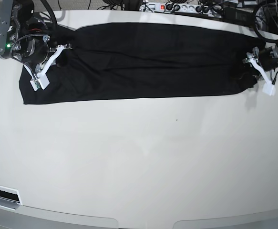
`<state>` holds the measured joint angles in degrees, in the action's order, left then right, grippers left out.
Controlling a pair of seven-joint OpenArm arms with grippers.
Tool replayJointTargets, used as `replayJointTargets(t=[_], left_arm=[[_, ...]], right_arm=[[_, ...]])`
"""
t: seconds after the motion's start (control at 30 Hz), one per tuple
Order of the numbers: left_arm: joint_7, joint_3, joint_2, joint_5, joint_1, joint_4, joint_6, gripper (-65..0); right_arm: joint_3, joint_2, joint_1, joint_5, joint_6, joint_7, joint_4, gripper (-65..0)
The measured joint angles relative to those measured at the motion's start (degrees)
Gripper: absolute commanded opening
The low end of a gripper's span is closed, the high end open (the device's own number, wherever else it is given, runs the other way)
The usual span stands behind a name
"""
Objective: Layout the t-shirt on the table in an organized manner, then fold the t-shirt properly
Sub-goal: 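Grasp the ends of the folded strip with both grippers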
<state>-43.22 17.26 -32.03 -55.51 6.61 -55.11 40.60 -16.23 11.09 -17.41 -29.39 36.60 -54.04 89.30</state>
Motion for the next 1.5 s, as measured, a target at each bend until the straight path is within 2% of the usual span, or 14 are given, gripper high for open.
replayJointTargets(t=[0.07,0.2,0.3,0.47,0.53,0.63,0.7,0.77,0.87,1.0,1.13,1.37,1.5], left_arm=[[-0.33,0.09,-0.55,0.48,-0.70,0.02,-0.02,-65.0],[-0.09,2.69,-1.70,6.19,-2.89,0.15,-0.68,-65.0],[1.18,4.92,-3.02,9.14,-3.48,0.15,-0.92,-65.0],[0.68,6.95,-6.38,9.18,-3.32,0.20,-0.90,-65.0],[-0.83,7.26,-8.46,5.68,-3.30,0.26,-0.94,-65.0],[-9.05,7.52,-10.88,-4.66,-3.45,0.20,-1.09,-65.0],[-15.45,7.52,-11.15,-11.67,-3.45,-0.39,-1.09,-65.0],[-20.63,7.52,-10.99,-15.56,-3.41,-1.75,-1.11,-65.0],[-23.41,7.52,-11.02,-18.49,-3.30,-4.72,-1.09,-65.0],[-30.12,7.52,-10.99,-28.11,-3.28,-9.57,-1.16,-65.0],[-34.42,7.52,-9.84,-28.04,-3.28,-14.95,-0.92,-65.0],[-34.58,7.08,-2.29,-28.02,-1.40,-17.33,-0.87,-65.0],[-34.16,4.48,0.44,-28.06,-1.70,-17.38,-0.87,-65.0]], right_arm=[[0.00,0.04,0.15,-3.10,2.47,-0.85,-0.02,-65.0],[0.00,0.39,0.44,-12.11,2.93,-2.58,1.49,-65.0],[0.00,0.68,0.42,-14.03,2.91,-4.63,4.35,-65.0],[0.00,0.63,0.44,-17.25,2.93,-6.21,8.35,-65.0],[0.00,0.63,0.44,-17.20,2.93,-6.21,8.90,-65.0],[0.00,0.66,0.39,-17.16,2.91,-6.25,8.90,-65.0],[0.00,0.63,0.42,-17.16,2.93,-6.21,8.90,-65.0],[0.00,0.63,0.44,-17.16,2.93,-6.21,8.90,-65.0],[0.00,0.63,0.94,-17.11,2.91,-6.21,8.90,-65.0],[0.00,0.61,1.53,-15.17,2.93,-5.31,8.90,-65.0],[0.00,0.46,1.27,-13.49,2.91,-4.15,8.90,-65.0],[0.00,0.48,1.36,-12.96,2.93,-3.19,8.90,-65.0],[0.00,0.33,1.38,-13.05,2.93,-3.19,8.90,-65.0]])
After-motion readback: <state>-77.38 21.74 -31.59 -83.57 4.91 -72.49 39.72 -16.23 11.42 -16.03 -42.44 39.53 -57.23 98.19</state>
